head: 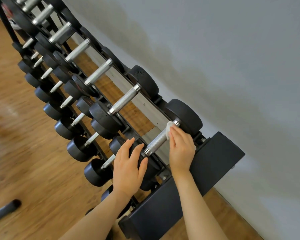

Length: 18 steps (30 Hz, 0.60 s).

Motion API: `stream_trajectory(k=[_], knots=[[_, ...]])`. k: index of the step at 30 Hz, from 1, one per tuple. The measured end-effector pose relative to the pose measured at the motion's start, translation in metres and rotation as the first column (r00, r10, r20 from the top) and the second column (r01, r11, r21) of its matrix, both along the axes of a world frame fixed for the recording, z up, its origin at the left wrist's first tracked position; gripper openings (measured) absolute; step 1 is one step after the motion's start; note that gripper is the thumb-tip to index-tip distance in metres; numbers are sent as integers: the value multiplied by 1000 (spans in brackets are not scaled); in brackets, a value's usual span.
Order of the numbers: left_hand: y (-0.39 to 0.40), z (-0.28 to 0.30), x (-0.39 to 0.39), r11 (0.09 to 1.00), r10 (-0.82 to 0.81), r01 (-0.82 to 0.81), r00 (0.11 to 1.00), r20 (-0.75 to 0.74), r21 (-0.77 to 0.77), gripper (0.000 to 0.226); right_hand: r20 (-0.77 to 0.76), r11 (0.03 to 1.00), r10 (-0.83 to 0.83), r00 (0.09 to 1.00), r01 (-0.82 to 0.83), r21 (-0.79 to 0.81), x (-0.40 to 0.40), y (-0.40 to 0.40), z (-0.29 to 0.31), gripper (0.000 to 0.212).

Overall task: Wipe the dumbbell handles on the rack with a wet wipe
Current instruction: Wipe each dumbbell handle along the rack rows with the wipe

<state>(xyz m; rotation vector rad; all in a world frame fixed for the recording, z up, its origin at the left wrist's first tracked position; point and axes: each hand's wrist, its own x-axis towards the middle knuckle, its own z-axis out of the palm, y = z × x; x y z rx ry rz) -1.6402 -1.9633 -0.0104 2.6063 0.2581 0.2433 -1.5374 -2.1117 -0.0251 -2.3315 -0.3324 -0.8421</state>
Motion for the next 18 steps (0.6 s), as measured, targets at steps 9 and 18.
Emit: stream_trajectory(k=[9,18], knots=[[0,-2,1,1000,2,-2,1000,11,-10,49,-102,981,90,991,-106,-163,-13,2,-2,36],[0,1,-1,1000,-4,4,1000,10,0,48,-70,971,128,989,-140,-196,4,-3,8,34]])
